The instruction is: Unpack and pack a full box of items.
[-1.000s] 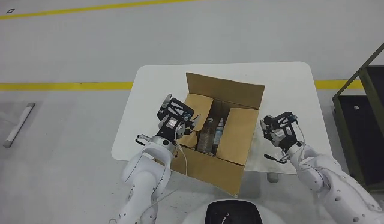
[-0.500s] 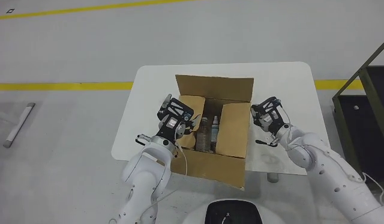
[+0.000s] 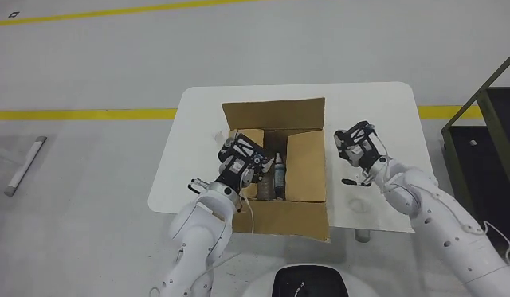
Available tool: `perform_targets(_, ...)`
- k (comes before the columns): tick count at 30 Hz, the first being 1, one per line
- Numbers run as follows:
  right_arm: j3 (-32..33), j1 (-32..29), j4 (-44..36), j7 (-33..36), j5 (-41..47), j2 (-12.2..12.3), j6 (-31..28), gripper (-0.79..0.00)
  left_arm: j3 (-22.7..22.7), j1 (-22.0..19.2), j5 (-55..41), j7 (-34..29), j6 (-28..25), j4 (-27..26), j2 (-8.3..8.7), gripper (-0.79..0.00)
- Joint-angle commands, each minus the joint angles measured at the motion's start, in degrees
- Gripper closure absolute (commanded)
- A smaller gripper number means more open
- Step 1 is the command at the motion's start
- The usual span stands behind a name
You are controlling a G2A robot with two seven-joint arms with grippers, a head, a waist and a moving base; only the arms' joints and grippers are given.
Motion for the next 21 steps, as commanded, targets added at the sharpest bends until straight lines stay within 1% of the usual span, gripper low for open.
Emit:
perform_targets(1,2.9,-3.8,-4.4,-0.7,-0.2,0.6,0.5,0.000,1.4,-1.3,-0.8,-2.1,0.0,1.5,-0.20,-0.785)
perform_targets(6,10.1,-13.4,-15.1,-0.8,-1.8,2.2,0.4,0.000,4.2,-4.6,-0.9,-6.5,1.0,6.9,-0.66,-0.785)
perform_targets(9,13.5,-18.9,-20.5,-1.0,-2.1,2.7,0.5,0.000,5.5,-6.3,0.4,-8.3,2.3,10.5,-0.89,-0.785)
perform_targets(11,15.4,-22.1,-23.6,-1.2,-2.7,3.0,0.5,0.000,6.1,-7.2,0.2,-8.4,3.1,11.8,-1.06,-0.785)
perform_targets(16,19.1,-28.5,-28.9,-2.0,-1.8,3.3,-0.1,0.000,6.1,-7.2,0.2,-8.4,3.1,11.8,-1.06,-0.785)
perform_targets(21,21.0,-32.3,-31.3,-2.6,-0.9,3.3,-1.0,0.000,6.1,-7.2,0.2,-8.4,3.1,11.8,-1.06,-0.785)
